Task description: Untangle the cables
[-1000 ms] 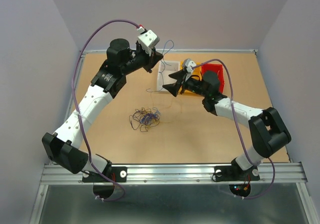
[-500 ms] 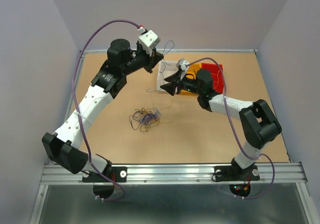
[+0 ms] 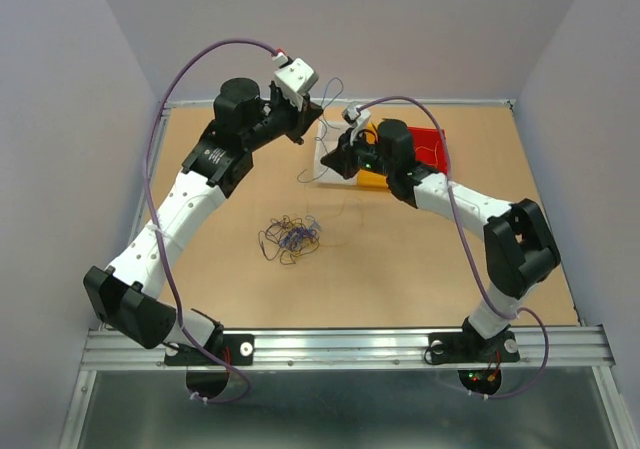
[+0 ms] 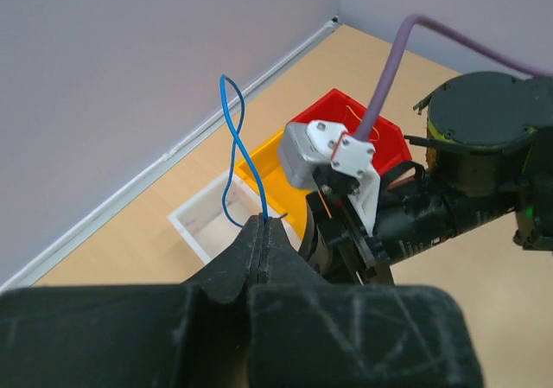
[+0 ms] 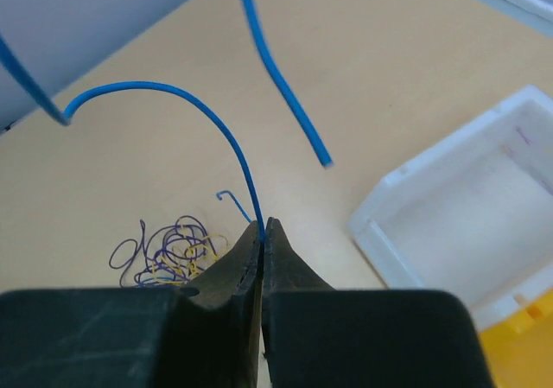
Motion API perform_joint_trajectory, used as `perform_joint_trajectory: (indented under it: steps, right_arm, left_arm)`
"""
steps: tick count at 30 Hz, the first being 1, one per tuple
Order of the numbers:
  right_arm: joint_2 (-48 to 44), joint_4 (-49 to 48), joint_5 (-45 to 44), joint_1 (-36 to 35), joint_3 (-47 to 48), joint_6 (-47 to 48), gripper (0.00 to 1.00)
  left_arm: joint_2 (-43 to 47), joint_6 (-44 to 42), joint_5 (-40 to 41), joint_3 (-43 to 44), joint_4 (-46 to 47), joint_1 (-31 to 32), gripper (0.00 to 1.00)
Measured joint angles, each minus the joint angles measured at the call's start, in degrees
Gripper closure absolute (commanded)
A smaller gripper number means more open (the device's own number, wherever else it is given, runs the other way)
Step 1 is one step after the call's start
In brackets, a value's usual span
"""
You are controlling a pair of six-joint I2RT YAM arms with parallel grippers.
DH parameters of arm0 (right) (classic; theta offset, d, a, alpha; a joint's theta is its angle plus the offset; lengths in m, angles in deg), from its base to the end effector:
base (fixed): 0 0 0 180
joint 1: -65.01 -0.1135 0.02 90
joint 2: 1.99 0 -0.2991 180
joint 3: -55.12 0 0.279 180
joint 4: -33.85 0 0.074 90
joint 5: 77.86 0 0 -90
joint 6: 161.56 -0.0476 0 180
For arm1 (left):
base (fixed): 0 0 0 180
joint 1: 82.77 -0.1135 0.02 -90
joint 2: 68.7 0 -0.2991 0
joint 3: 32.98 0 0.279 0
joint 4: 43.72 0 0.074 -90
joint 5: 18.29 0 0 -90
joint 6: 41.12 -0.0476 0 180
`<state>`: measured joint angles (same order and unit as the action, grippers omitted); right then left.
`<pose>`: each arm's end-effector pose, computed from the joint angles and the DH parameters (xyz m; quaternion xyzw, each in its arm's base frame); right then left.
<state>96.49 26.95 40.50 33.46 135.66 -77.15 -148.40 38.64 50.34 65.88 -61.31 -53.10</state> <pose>0.3659 0.2512 0.3012 -0.3199 0.6942 0.3755 0.5241 0.2941 -0.1875 0.5026 0.3588 0.5988 -0.2463 0.6724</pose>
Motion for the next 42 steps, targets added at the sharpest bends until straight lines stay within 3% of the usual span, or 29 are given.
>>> perform_joint_trajectory:
  steps: [7,11,26,31,34,39,42]
  right_arm:
    - [-11.4,24.1,-15.2,0.0,1.4,-1.1,0.99]
    - [-19.9,31.3,-26.4,-0.1,-2.6,-2.4,0.99]
    - [-40.1,37.1,-48.7,-0.7,-9.4,-8.7,0.99]
    - [-51.4,32.5,-44.2,-0.9,-14.0,-8.6,0.99]
    - [-56.6,28.5,-33.6,-0.8,-17.9,-8.0,0.99]
    - [-59.6,22.5,-17.1,-0.8,-20.8,-7.7,1.0]
    - [-57.7,20.4,-16.9,-0.8,-20.9,-7.5,1.0]
  left_arm:
    - [2.0,0.2,2.4,-2.4,1.2,0.0,1.0]
    - [2.5,0.7,2.1,-4.7,2.9,0.0,1.0]
    - [-1.2,2.7,-1.4,-10.1,7.1,1.0,1.0]
    - [-1.2,3.5,-5.0,-12.8,10.6,2.1,1.0]
    - [-0.8,3.5,-6.5,-14.4,12.3,2.0,1.0]
    - [1.8,3.0,-8.7,-17.8,13.6,1.6,1.0]
    - [2.4,2.6,-8.6,-18.3,14.3,1.4,1.0]
